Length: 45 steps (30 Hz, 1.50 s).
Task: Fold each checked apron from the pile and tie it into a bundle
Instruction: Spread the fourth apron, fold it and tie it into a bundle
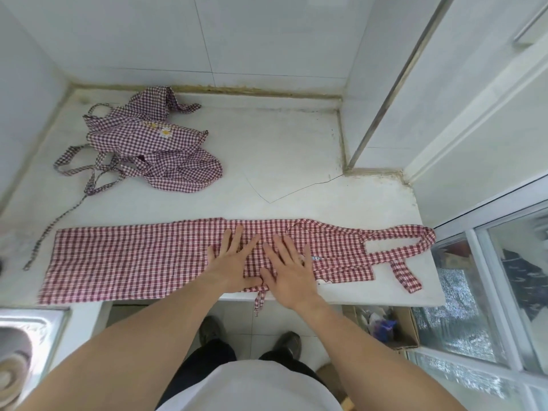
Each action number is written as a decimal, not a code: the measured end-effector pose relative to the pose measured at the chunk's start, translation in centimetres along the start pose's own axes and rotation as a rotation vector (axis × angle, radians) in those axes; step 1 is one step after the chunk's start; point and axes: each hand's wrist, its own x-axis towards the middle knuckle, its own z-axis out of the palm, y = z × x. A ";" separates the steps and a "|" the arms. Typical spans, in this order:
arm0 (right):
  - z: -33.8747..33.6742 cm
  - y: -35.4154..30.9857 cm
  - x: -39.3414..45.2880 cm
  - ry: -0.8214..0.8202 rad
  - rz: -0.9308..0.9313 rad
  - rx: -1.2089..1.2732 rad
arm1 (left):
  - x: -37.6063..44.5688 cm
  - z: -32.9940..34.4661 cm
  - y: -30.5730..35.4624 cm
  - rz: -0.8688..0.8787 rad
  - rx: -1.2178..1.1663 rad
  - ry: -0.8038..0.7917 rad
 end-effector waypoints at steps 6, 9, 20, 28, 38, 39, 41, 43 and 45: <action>-1.3 4.9 0.2 -0.080 0.151 -0.048 | -0.9 2.4 -5.1 -0.062 -0.120 0.279; -1.9 5.9 0.0 -0.074 0.167 -0.030 | -1.8 3.2 -9.5 -0.171 -0.107 0.341; -7.7 2.2 3.2 -0.028 0.366 -0.001 | -2.6 -2.9 -15.3 -0.234 -0.098 0.216; -9.3 -2.5 9.6 -0.266 0.061 0.038 | -0.3 -5.9 -18.4 -0.063 0.060 0.208; -8.5 -4.2 10.0 -0.384 0.193 -0.235 | 0.5 -7.0 -21.4 -0.035 0.240 0.204; -8.5 -4.3 9.7 -0.373 0.184 -0.246 | 0.3 -7.1 -21.5 -0.024 0.224 0.212; -8.4 -4.3 9.1 -0.346 0.156 -0.266 | -0.1 -7.6 -21.9 -0.011 0.206 0.254; -8.2 -4.1 8.4 -0.304 0.111 -0.278 | -0.5 -7.8 -22.3 -0.005 0.198 0.316; -7.9 -4.0 7.6 -0.238 0.022 -0.319 | -1.2 -7.6 -22.5 -0.002 0.195 0.374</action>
